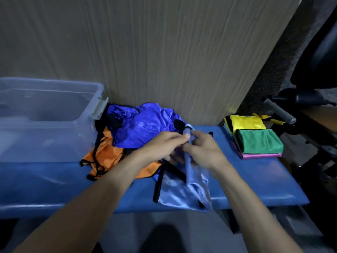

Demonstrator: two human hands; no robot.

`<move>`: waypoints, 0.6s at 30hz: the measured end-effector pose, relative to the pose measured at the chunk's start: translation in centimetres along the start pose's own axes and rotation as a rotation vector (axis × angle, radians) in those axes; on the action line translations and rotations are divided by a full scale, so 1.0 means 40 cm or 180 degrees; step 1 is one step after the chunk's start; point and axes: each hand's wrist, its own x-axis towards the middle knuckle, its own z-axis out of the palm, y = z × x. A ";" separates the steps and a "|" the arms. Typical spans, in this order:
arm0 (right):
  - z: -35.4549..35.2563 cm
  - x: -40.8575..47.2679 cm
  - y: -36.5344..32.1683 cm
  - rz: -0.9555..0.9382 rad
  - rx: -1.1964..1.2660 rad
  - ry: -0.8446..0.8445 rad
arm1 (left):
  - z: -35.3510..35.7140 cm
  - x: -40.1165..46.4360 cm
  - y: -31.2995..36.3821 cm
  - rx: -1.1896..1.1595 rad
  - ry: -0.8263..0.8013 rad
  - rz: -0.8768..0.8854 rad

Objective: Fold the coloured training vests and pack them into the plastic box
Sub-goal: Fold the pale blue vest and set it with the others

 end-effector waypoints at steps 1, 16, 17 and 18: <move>0.037 0.012 0.001 -0.0022 -0.0152 -0.0102 | -0.008 -0.002 -0.007 -0.0118 0.0023 -0.0148; -0.036 -0.133 0.216 -0.1596 -0.2375 -0.0592 | -0.041 -0.007 -0.068 0.2056 0.0950 -0.0089; -0.036 -0.146 0.230 -0.1598 -0.2571 -0.0625 | -0.036 -0.017 -0.065 0.2320 0.0966 -0.0076; -0.034 -0.157 0.246 -0.1638 -0.2743 -0.0637 | -0.031 -0.025 -0.059 0.2716 0.1011 -0.0049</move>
